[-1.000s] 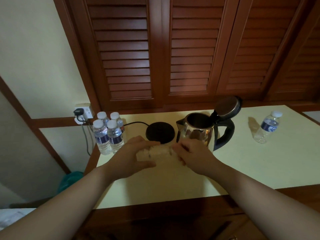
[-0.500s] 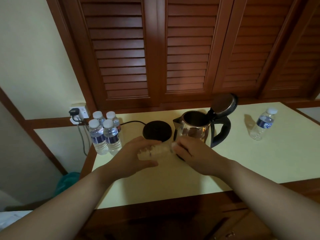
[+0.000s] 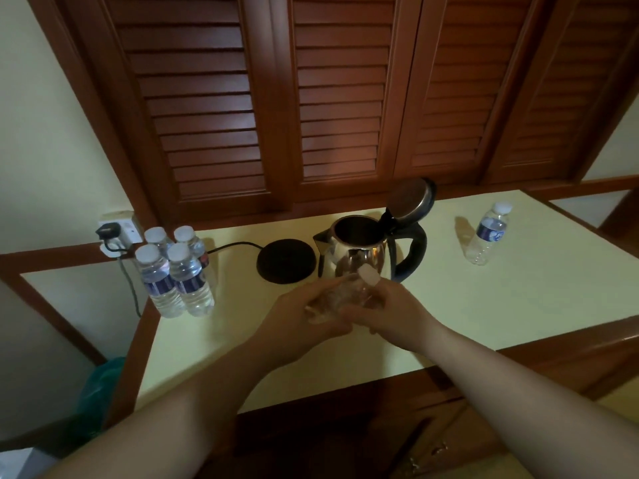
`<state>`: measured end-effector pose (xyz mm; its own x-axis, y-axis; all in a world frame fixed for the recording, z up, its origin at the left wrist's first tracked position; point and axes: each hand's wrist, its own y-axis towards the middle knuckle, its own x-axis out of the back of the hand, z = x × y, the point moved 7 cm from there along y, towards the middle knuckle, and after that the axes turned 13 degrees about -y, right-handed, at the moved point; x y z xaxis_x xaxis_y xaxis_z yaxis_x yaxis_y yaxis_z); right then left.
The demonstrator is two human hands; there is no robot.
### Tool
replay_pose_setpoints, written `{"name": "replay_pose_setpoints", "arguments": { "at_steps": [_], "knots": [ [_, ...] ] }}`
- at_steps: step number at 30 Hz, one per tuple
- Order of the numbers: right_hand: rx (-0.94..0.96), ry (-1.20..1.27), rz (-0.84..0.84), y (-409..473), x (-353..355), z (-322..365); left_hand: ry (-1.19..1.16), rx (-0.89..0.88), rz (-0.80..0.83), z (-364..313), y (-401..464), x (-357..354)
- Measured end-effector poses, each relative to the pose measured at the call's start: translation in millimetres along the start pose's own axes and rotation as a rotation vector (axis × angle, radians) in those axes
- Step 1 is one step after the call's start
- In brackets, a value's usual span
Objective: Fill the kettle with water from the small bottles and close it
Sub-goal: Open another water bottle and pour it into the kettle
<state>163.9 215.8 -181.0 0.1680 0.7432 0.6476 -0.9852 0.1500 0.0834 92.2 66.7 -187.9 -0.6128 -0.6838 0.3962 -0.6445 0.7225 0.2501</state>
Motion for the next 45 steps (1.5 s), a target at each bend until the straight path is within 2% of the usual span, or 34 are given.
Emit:
{"name": "replay_pose_setpoints", "arguments": {
  "at_steps": [4,8,13,18,23,29,35,39,43,45],
  "knots": [
    [-0.076,0.109,-0.152,-17.1,43.0,-26.6,-0.059,0.073,0.017,6.5,11.7,-32.4],
    [-0.154,0.227,-0.345,-40.6,87.9,-71.0,0.130,0.105,0.093,15.4,14.3,-65.2],
    [-0.300,0.080,-0.585,-62.5,133.1,-123.4,0.430,-0.007,0.399,30.7,12.2,-107.3],
    [-0.441,-0.084,-0.782,-72.2,163.8,-160.2,0.480,-0.082,0.478,31.2,12.4,-114.1],
    [-0.566,-0.117,-0.831,-74.9,176.8,-184.6,0.497,-0.060,0.454,36.3,11.8,-116.8],
    [-0.651,-0.151,-0.810,-59.8,188.8,-206.0,0.482,-0.065,0.432,39.3,10.8,-115.4],
    [-0.727,-0.214,-0.715,-36.0,200.1,-215.1,0.434,-0.062,0.417,37.4,11.0,-113.8],
    [-0.844,-0.249,-0.605,-36.6,192.2,-229.3,0.423,-0.062,0.415,38.6,11.6,-113.6],
    [-0.817,-0.270,-0.691,-55.5,165.5,-225.9,0.393,-0.045,0.405,40.6,12.3,-113.3],
    [-0.713,-0.416,-0.683,-63.5,148.5,-209.7,0.384,-0.036,0.394,41.1,12.3,-112.8]
  ]
}}
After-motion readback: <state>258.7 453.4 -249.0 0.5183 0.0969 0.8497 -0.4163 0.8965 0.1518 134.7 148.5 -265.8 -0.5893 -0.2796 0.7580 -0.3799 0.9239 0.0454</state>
